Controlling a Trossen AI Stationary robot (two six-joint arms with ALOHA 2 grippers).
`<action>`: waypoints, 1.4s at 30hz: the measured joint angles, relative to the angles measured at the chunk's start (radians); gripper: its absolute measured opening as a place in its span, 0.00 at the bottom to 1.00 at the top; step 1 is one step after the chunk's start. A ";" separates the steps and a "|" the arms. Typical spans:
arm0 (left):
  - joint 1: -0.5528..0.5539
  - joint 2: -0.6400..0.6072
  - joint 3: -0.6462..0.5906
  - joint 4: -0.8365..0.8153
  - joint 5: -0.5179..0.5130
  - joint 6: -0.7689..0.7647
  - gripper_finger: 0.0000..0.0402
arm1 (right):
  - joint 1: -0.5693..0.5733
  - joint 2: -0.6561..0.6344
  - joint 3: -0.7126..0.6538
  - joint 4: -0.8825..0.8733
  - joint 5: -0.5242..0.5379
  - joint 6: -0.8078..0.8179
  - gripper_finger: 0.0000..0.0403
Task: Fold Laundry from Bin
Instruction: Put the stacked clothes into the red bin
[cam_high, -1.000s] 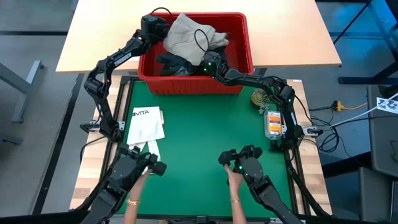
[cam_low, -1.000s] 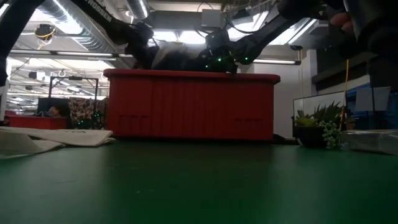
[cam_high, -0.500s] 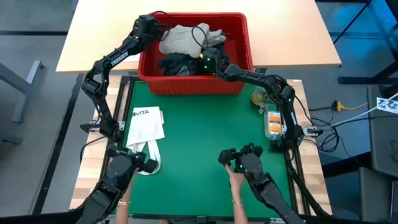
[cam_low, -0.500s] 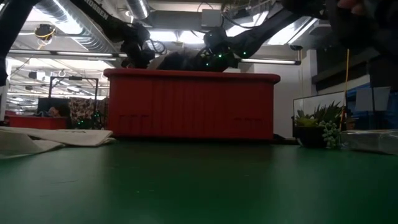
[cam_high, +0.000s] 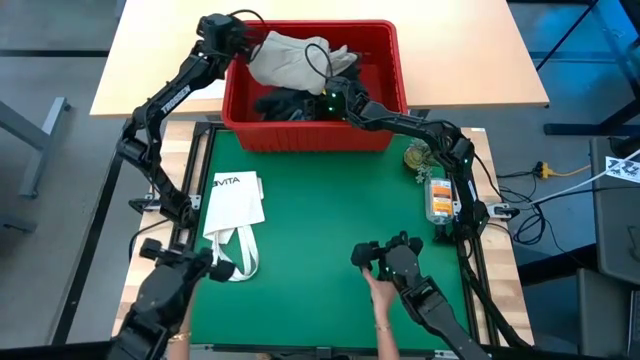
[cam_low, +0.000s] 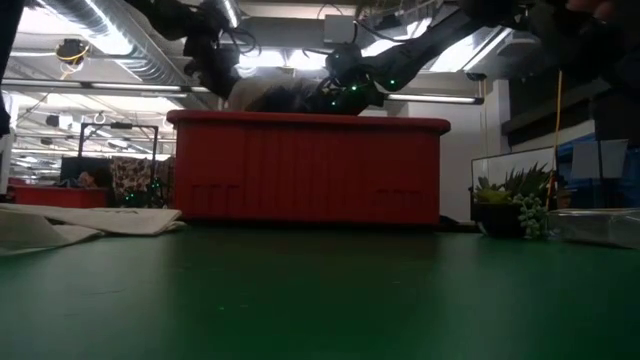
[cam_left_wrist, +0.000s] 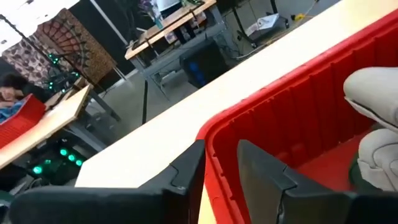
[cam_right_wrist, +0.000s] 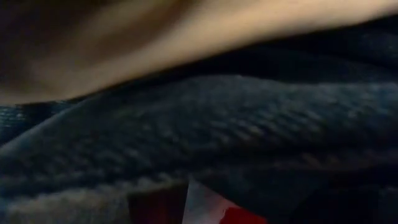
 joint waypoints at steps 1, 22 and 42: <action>0.000 -0.002 0.000 -0.004 -0.004 0.008 0.23 | 0.000 0.000 0.000 -0.001 -0.001 0.000 0.39; -0.003 -0.002 0.000 -0.128 -0.122 0.043 0.42 | 0.000 0.000 0.000 -0.087 -0.078 -0.021 0.39; -0.029 -0.001 0.000 -0.081 0.123 0.106 0.38 | 0.000 -0.004 0.028 -0.168 -0.079 -0.022 0.39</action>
